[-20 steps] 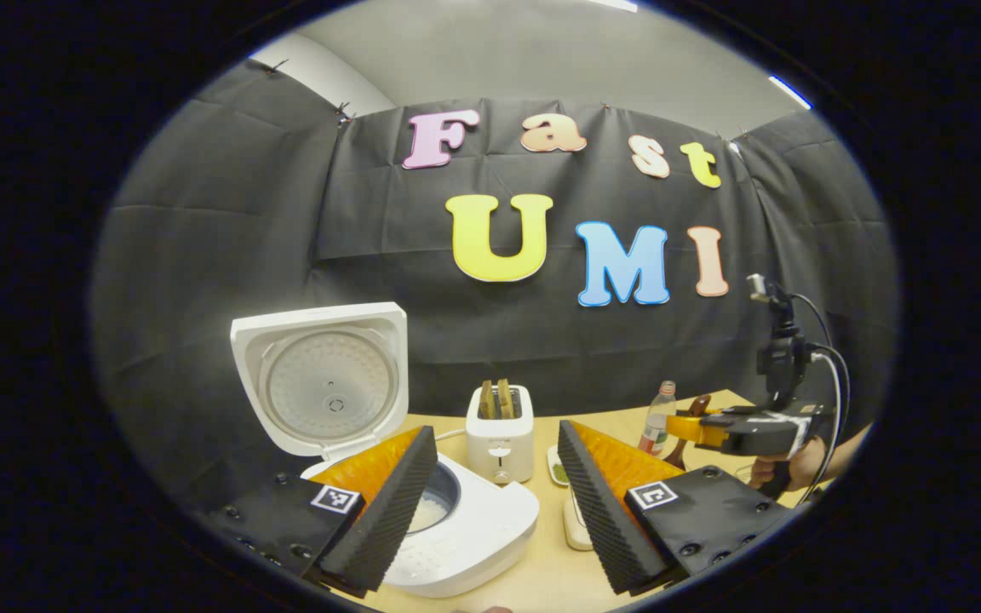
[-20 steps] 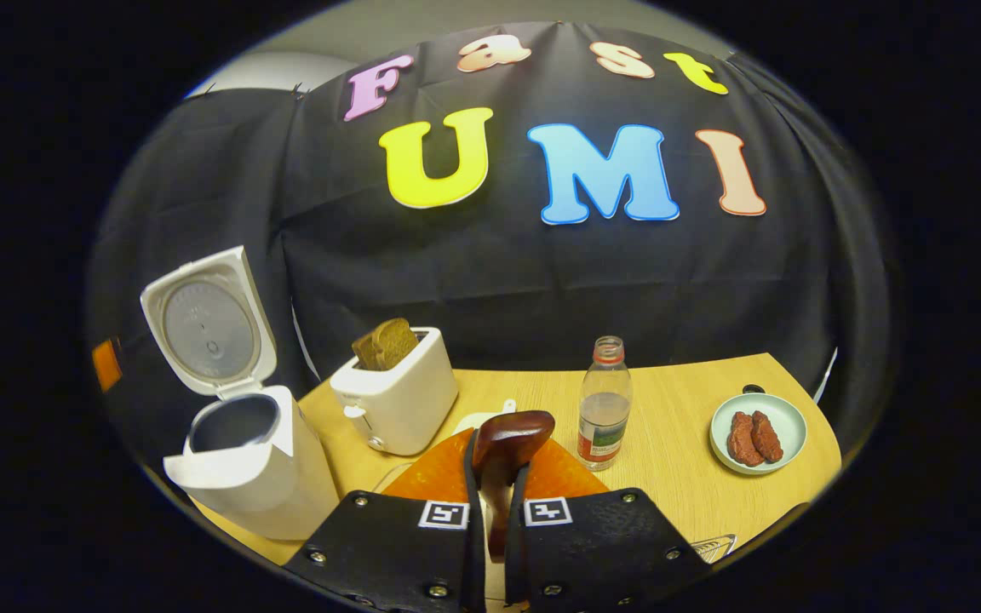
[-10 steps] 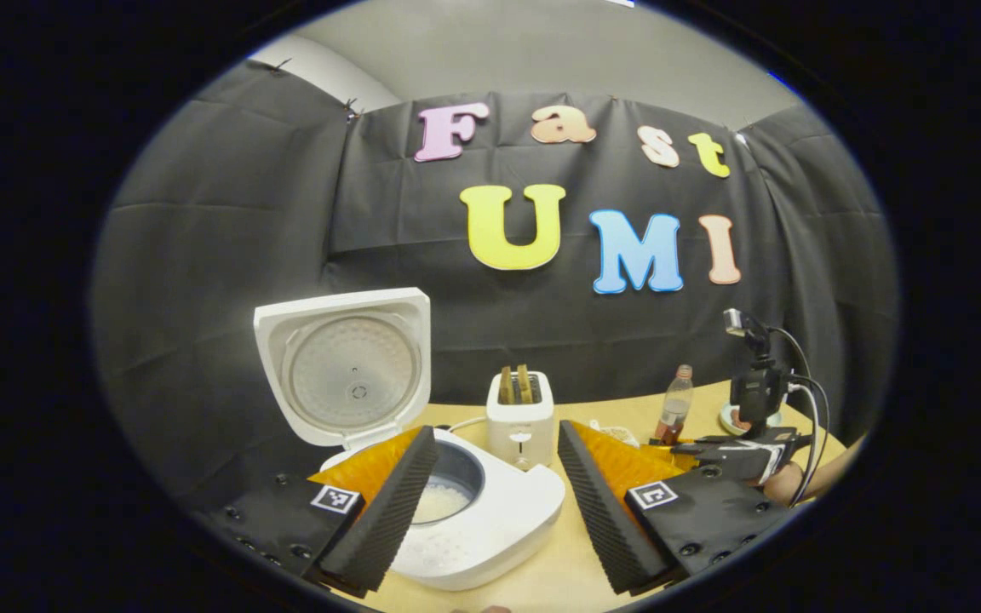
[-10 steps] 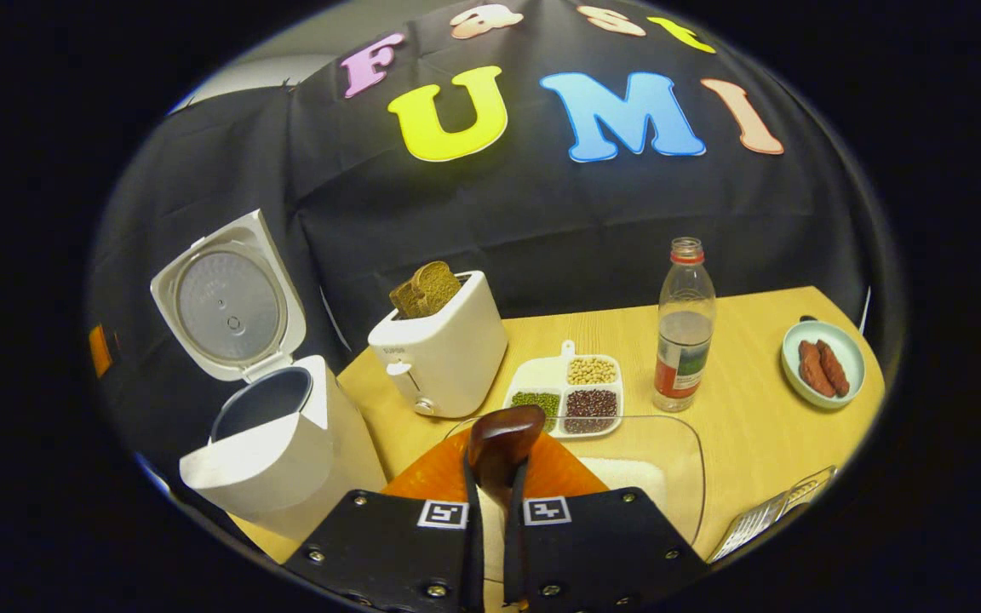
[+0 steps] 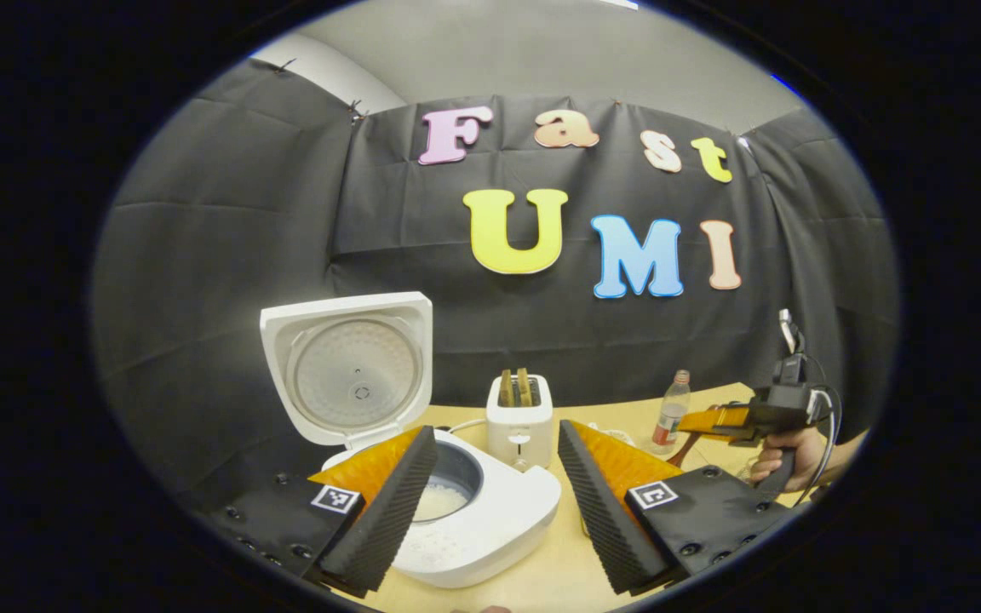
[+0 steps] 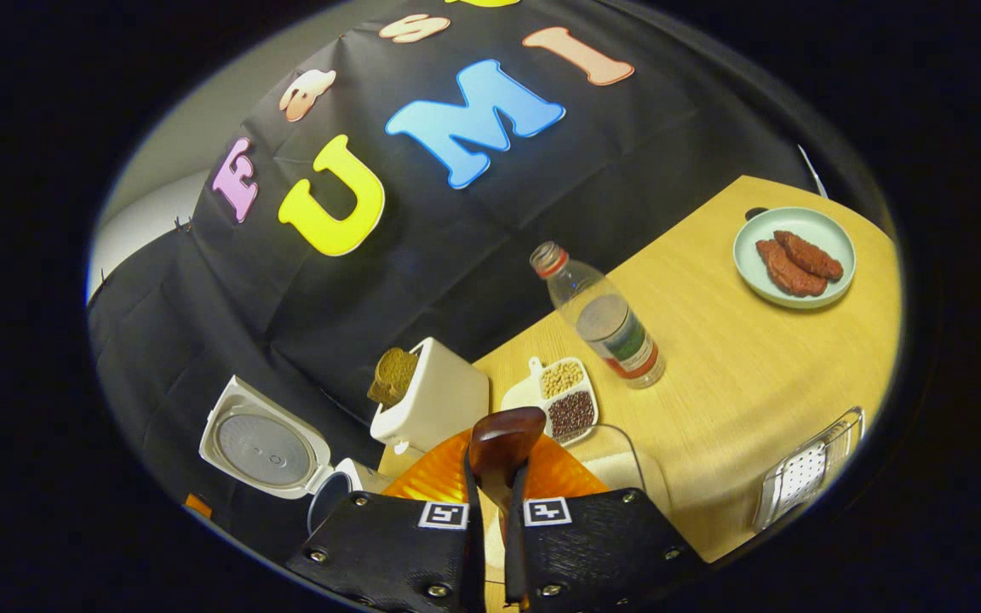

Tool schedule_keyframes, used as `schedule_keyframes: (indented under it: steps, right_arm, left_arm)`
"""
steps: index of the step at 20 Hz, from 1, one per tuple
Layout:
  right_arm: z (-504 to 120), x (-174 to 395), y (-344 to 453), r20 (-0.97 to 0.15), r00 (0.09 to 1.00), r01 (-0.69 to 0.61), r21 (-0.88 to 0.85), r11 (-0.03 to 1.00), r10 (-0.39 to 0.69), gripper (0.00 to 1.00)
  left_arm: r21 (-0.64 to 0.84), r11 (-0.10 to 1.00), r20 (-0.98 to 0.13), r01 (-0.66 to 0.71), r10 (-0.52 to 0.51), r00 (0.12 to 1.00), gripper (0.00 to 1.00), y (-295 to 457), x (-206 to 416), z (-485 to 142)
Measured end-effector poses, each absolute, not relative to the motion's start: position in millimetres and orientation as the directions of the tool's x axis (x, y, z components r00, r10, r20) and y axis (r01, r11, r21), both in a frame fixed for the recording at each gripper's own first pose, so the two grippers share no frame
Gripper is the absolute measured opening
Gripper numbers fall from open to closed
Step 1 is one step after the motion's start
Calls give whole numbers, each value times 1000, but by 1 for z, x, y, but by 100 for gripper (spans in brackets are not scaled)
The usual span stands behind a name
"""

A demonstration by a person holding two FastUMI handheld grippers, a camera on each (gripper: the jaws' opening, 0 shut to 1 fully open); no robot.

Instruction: Close the left gripper, press the button to open the rice cooker; take a wooden spoon from the chopstick holder with the right hand, scoop a spoonful of rice and pour it into the rice cooker, then put the wooden spoon back into the chopstick holder.

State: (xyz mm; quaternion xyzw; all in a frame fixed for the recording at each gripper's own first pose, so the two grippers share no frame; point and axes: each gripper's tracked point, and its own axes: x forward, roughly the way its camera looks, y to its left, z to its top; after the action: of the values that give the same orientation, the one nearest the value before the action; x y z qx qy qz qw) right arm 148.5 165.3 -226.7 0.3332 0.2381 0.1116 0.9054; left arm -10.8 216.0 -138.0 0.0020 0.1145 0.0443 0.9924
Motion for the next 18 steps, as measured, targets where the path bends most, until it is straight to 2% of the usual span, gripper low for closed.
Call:
schedule_keyframes:
  steps: [4,9,12,13,18]
  right_arm:
    - [-185,148,136,-280,901,-34,716,697,331,9]
    - [-140,145,121,-184,925,-39,825,564,333,9]
    - [-116,146,130,-131,925,-63,872,485,357,9]
    - [-111,145,135,-119,921,-69,886,458,370,9]
    - [-87,144,175,-60,895,-114,927,356,442,9]
  left_arm:
    - [6,997,-216,-71,71,974,99,208,-8,-135]
    - [8,998,-205,-70,70,976,99,206,-13,-130]
    - [0,997,-199,-72,70,978,99,209,-21,-128]
    - [0,997,-200,-72,70,977,96,211,-24,-130]
    - [1,997,-207,-72,71,976,99,226,-36,-134]
